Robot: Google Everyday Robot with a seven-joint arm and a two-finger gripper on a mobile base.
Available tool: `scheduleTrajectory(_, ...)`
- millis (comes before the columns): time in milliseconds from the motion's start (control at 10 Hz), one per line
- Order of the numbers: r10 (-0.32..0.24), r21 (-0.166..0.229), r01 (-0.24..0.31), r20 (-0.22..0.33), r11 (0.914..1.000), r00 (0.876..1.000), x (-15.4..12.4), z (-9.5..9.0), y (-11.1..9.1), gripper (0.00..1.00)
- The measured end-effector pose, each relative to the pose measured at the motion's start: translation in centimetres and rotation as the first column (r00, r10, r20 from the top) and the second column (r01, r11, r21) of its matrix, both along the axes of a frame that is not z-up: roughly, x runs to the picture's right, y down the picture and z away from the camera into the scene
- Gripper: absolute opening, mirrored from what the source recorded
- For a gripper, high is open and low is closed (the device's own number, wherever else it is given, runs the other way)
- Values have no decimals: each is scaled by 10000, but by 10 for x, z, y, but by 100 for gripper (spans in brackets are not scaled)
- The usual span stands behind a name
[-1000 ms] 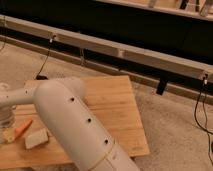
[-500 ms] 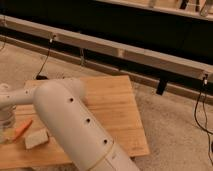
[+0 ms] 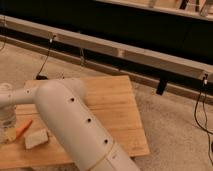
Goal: Place the pepper in the ceramic cup
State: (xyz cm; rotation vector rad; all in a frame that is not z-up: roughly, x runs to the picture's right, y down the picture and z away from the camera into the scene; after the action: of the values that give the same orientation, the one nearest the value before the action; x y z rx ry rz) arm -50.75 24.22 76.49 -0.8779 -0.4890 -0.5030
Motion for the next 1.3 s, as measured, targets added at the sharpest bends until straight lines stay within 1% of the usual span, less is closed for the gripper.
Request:
scheduleTrajectory(600,-245,-161,243,-124,9996,9996,3,3,5,70)
scheduleTrajectory(800,-286,-192,281,-222,9994,9993,3,4,8,70)
scheduleTrajectory(1100,-326,-241,320,-234,9992,9992,0,4,11,70)
scheduleTrajectory(1200,-350,-265,344,-254,9991,9991,0,4,12,65)
scheduleTrajectory(1300,-354,-283,346,-275,9990,9990,0,5,13,58)
